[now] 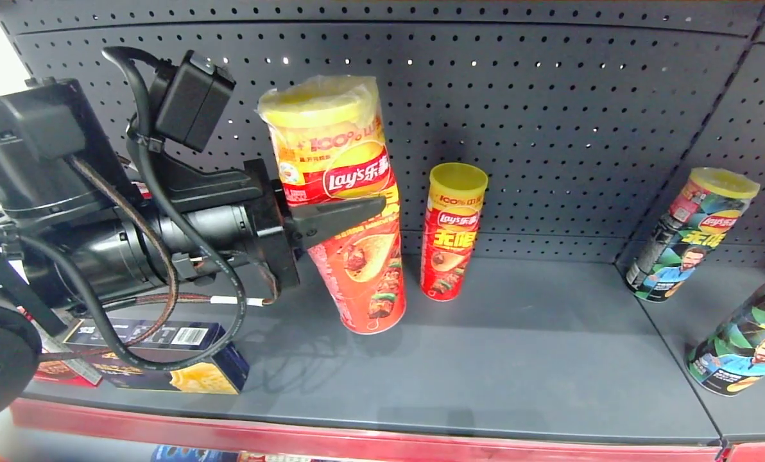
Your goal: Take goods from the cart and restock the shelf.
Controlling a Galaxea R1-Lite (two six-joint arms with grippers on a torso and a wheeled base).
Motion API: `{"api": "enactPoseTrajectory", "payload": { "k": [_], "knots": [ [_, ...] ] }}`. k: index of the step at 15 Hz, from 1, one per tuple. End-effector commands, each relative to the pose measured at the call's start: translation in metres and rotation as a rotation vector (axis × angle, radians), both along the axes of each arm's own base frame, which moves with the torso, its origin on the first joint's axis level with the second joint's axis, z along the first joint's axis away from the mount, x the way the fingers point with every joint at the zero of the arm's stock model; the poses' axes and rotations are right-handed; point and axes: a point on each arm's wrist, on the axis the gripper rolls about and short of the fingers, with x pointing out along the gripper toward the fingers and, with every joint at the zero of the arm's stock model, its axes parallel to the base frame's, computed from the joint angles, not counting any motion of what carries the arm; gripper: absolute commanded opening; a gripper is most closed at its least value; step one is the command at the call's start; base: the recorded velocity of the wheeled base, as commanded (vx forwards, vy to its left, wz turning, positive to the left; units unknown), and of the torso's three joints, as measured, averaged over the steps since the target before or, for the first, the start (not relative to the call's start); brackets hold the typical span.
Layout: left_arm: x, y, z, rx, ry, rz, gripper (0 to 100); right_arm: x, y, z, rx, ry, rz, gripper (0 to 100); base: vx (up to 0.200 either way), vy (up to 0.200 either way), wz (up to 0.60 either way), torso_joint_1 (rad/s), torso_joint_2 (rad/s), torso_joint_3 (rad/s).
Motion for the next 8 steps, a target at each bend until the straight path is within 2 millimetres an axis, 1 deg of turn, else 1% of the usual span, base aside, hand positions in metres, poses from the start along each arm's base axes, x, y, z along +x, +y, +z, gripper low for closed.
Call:
{"api": "enactPoseTrajectory", "payload": {
  "k": [1,3,8],
  "knots": [
    [-0.0004,-0.0002,0.0008,-0.002,-0.001,0.0,0,0.0001,0.0,-0.0001,-0.002,0.002,0.002,100,0.0,0.0,0.0,0.0,0.0,0.0],
    [-0.0005,-0.0001,0.003,-0.009,-0.002,0.001,0,0.0,0.0,0.0,-0.002,-0.001,0.002,100,0.0,0.0,0.0,0.0,0.0,0.0],
    [-0.0001,0.0008,-0.0007,-0.008,0.007,0.011,0,0.0,0.0,0.0,-0.002,-0.001,0.002,100,0.0,0.0,0.0,0.0,0.0,0.0]
  ]
}}
